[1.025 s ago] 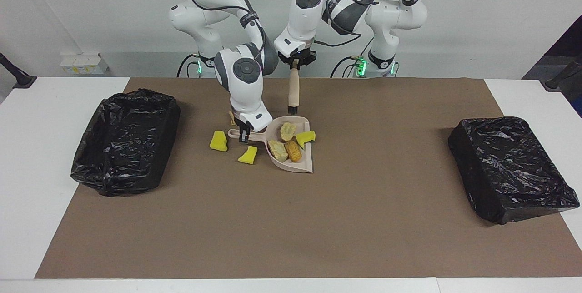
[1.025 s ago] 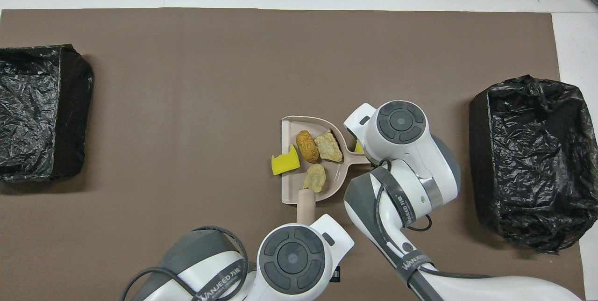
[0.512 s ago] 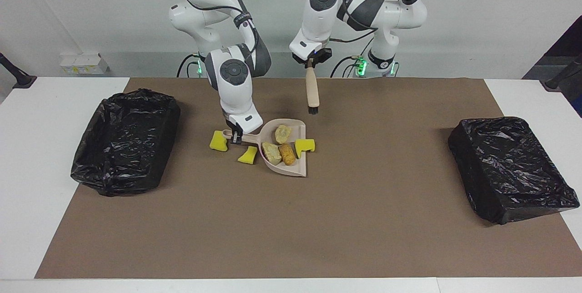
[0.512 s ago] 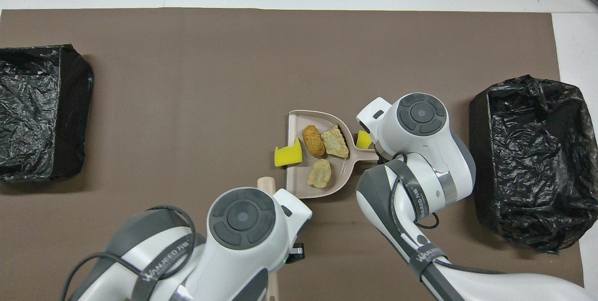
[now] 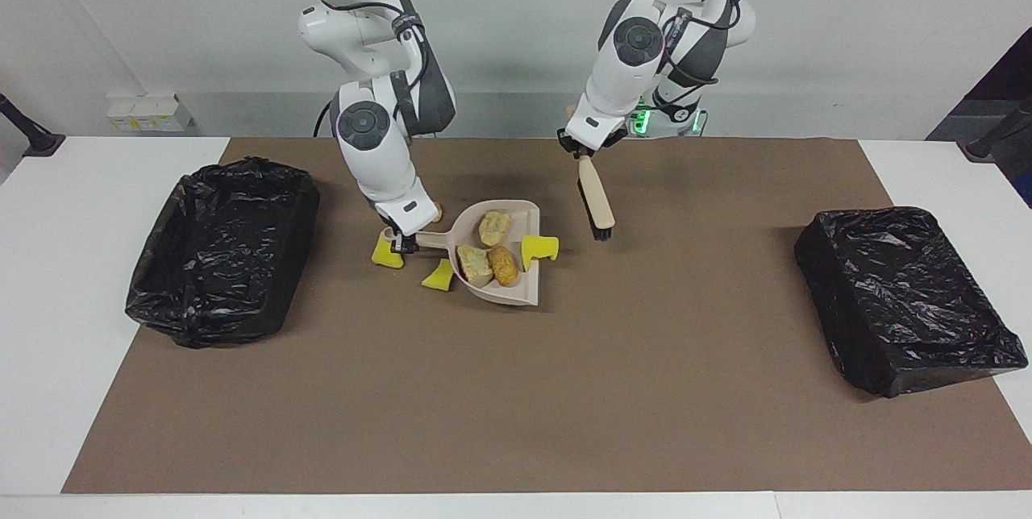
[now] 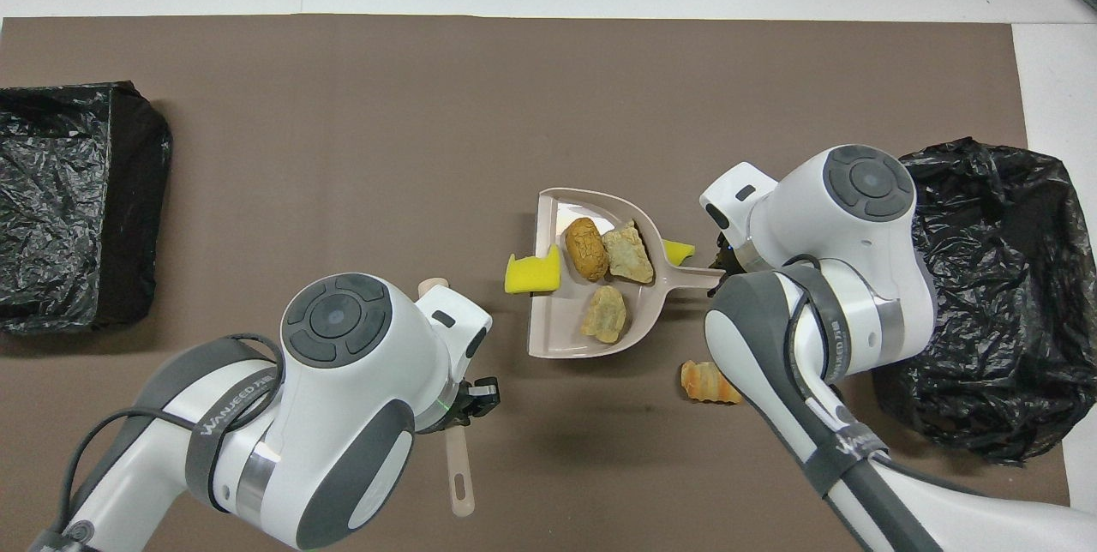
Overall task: Sweep and dump trash in bin
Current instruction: 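Tip the dustpan into the bin with the right gripper while the left gripper withdraws, then carry the dustpan back and set it on the table with the right gripper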
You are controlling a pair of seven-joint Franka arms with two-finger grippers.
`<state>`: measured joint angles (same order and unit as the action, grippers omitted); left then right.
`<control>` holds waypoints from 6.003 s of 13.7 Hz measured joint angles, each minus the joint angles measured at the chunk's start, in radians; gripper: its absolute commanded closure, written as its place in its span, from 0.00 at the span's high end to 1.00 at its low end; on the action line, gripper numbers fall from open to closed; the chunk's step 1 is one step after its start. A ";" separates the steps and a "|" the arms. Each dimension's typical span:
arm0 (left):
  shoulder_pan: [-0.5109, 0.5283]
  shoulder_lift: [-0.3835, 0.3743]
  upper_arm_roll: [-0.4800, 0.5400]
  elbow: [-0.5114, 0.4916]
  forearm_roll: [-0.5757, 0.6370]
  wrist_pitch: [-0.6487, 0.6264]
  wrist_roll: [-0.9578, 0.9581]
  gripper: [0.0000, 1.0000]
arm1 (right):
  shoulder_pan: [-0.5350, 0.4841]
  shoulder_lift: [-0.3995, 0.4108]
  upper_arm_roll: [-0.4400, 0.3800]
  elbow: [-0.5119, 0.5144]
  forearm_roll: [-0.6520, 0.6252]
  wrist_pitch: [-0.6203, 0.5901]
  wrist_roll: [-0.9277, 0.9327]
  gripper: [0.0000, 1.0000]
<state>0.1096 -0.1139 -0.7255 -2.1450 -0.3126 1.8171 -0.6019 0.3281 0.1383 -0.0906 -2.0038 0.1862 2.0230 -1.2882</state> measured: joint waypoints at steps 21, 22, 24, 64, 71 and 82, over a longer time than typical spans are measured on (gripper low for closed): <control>-0.146 -0.068 -0.008 -0.196 -0.032 0.252 -0.096 1.00 | -0.847 0.075 -0.016 0.578 0.019 -0.545 -0.651 0.00; -0.089 -0.067 -0.005 -0.149 -0.030 0.201 -0.054 1.00 | -0.853 0.087 -0.015 0.599 -0.035 -0.523 -0.672 0.00; 0.017 -0.065 0.001 -0.089 -0.023 0.145 0.036 1.00 | -0.851 0.100 -0.011 0.610 -0.142 -0.463 -0.707 0.00; -0.183 0.084 0.683 0.523 0.282 -0.233 0.549 1.00 | -0.190 0.063 0.403 0.467 -0.305 -0.412 1.468 0.00; -0.222 0.099 0.740 0.535 0.288 -0.201 0.550 1.00 | 0.061 0.348 0.401 0.541 -0.238 -0.128 1.930 0.00; -0.222 0.119 0.748 0.525 0.290 -0.169 0.573 1.00 | 0.093 0.454 0.395 0.562 -0.226 -0.021 1.978 1.00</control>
<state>-0.1125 0.0053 0.0225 -1.6200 -0.0228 1.6485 -0.0292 0.4207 0.5926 0.3043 -1.4423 -0.0400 2.0024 0.6898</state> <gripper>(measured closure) 0.000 0.674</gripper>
